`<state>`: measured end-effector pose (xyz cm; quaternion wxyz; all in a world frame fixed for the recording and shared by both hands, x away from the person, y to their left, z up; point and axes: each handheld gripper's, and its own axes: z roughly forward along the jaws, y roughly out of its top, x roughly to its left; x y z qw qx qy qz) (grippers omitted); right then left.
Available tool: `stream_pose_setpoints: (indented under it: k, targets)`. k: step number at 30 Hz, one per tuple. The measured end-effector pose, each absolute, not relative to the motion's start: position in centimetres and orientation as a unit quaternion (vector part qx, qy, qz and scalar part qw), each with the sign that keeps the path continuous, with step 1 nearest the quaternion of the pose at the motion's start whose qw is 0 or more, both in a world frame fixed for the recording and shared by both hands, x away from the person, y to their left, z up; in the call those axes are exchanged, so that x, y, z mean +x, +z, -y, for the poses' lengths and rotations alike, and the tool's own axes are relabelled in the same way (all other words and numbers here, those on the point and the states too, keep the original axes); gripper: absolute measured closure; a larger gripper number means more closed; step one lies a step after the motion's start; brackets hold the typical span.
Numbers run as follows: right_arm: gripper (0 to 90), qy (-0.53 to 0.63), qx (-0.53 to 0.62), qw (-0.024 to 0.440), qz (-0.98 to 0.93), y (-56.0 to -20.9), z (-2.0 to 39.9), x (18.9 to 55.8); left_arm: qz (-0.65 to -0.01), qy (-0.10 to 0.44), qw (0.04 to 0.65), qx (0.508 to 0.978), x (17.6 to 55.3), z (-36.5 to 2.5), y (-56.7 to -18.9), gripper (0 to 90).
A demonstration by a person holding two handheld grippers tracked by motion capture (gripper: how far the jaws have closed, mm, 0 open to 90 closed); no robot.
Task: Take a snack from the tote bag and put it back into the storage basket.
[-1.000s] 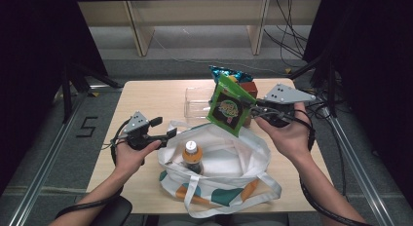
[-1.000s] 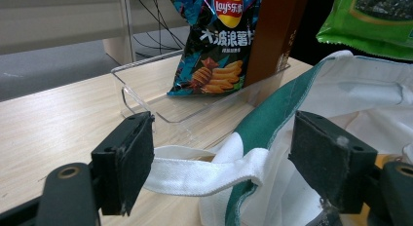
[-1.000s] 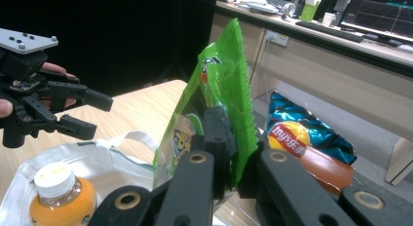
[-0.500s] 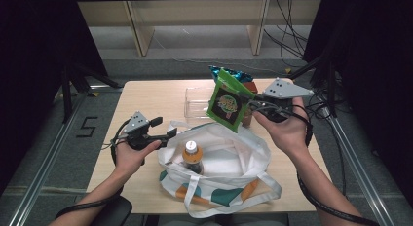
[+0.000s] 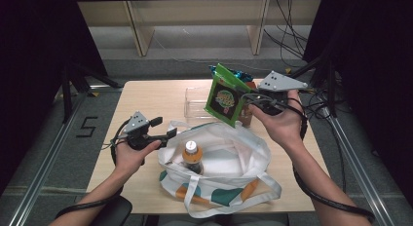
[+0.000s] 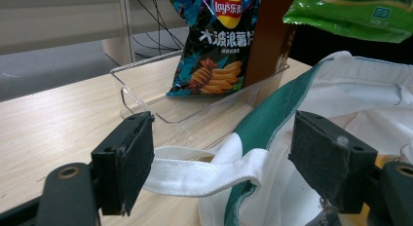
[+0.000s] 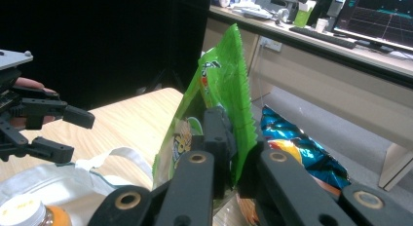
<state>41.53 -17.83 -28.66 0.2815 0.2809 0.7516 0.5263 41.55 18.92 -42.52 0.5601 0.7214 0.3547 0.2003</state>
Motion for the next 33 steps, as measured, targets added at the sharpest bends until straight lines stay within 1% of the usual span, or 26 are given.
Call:
stream_pose_setpoints:
  k: [4, 6, 8, 11, 13, 14, 22, 23, 24, 26, 28, 33]
  targets:
    - [87.5, 0.523, 0.284, 0.286, -0.751, -28.7, 17.7, 41.9, -0.355, 0.201, 0.561, 0.721, 41.6, -18.9, -42.5, 23.0]
    - [87.5, 0.526, 0.285, 0.28, -0.751, -28.8, 17.5, 42.2, -0.355, 0.201, 0.561, 0.721, 41.6, -19.0, -42.5, 23.0]
    - [87.5, 0.526, 0.287, 0.288, -0.747, -28.8, 17.4, 42.4, -0.355, 0.2, 0.561, 0.721, 41.6, -19.0, -42.5, 23.0]
    - [87.6, 0.526, 0.289, 0.279, -0.749, -28.8, 17.4, 42.6, -0.355, 0.2, 0.561, 0.72, 41.6, -18.9, -42.5, 23.0]
    - [87.6, 0.527, 0.29, 0.282, -0.748, -28.8, 17.4, 42.7, -0.355, 0.2, 0.562, 0.72, 41.6, -18.9, -42.5, 23.0]
    - [87.6, 0.526, 0.288, 0.291, -0.746, -28.8, 17.3, 42.9, -0.355, 0.2, 0.562, 0.72, 41.6, -18.9, -42.5, 23.0]
    - [88.0, 0.522, 0.293, 0.297, -0.744, -29.0, 17.2, 43.5, -0.356, 0.2, 0.563, 0.719, 41.6, -18.9, -42.5, 23.1]
    - [88.2, 0.521, 0.284, 0.314, -0.741, -29.1, 17.2, 43.9, -0.356, 0.199, 0.563, 0.719, 41.6, -18.9, -42.5, 23.0]
    - [88.4, 0.522, 0.286, 0.314, -0.74, -29.1, 17.2, 44.0, -0.355, 0.198, 0.566, 0.718, 41.6, -18.9, -42.5, 23.0]
    - [88.6, 0.521, 0.294, 0.298, -0.744, -29.1, 17.1, 44.0, -0.356, 0.2, 0.563, 0.719, 41.6, -18.9, -42.5, 23.0]
    - [88.8, 0.525, 0.297, 0.295, -0.741, -29.1, 16.9, 44.0, -0.354, 0.197, 0.567, 0.717, 41.7, -18.9, -42.6, 23.1]
    - [89.0, 0.524, 0.297, 0.303, -0.739, -28.9, 16.9, 44.3, -0.355, 0.198, 0.566, 0.717, 41.7, -18.9, -42.5, 23.1]
